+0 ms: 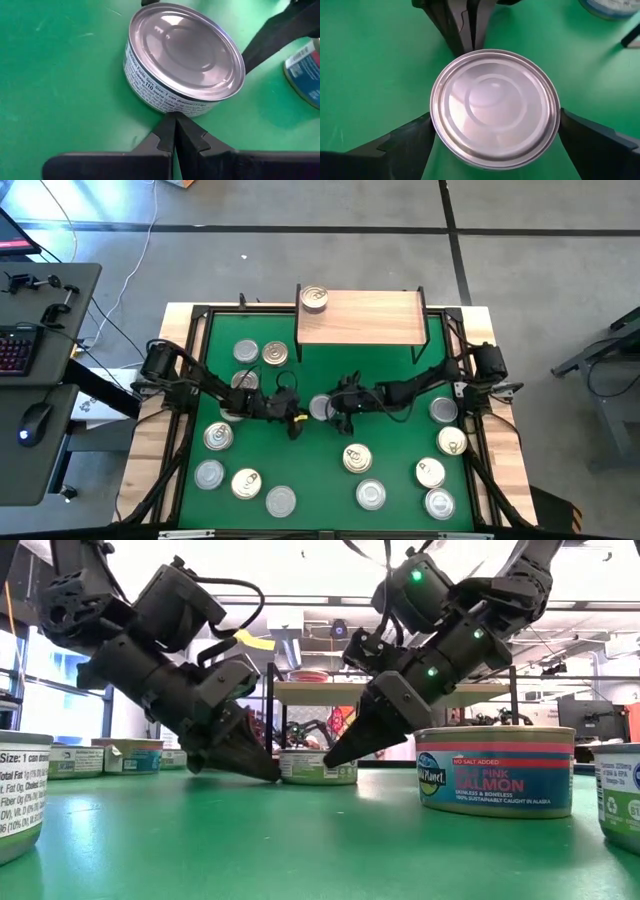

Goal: Stack canned seafood by type on shelf
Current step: Put the green tuna can on the shelf

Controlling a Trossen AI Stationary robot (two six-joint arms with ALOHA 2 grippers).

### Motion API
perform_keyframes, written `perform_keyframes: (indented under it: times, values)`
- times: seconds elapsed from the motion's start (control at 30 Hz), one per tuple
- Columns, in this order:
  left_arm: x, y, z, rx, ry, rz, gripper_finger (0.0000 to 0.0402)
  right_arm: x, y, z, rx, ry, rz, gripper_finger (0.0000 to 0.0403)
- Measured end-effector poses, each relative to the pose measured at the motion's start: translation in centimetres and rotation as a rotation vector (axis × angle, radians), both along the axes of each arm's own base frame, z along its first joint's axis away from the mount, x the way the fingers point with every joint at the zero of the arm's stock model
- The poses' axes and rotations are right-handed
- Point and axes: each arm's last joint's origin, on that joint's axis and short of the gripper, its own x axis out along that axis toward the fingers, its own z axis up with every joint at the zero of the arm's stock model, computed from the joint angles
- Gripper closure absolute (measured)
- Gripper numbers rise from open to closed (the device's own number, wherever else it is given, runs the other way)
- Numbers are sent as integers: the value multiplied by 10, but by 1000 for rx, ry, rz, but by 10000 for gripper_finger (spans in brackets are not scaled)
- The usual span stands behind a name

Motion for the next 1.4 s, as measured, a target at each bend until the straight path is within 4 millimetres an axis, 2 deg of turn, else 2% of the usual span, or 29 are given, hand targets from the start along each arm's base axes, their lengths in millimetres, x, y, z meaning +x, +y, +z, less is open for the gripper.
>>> perform_keyframes:
  times: [0.3,0.63,0.9,1.07,1.2,1.4]
  values:
    - [1,2,1,37,-8,37,401,-8,-9,-7,70,-51,-43,17]
    - [1,4,1,57,-5,48,401,-6,-9,-26,24,-47,-13,17]
    - [1,4,1,65,-1,55,401,-5,-9,-26,43,-76,-34,19]
    - [0,5,0,68,18,69,401,-6,-4,-25,45,-89,-107,44]
    - [0,4,-1,41,47,75,401,-17,4,-24,53,-113,-157,53]
    - [-1,0,-2,53,57,67,401,-50,21,-12,64,-125,-227,55]
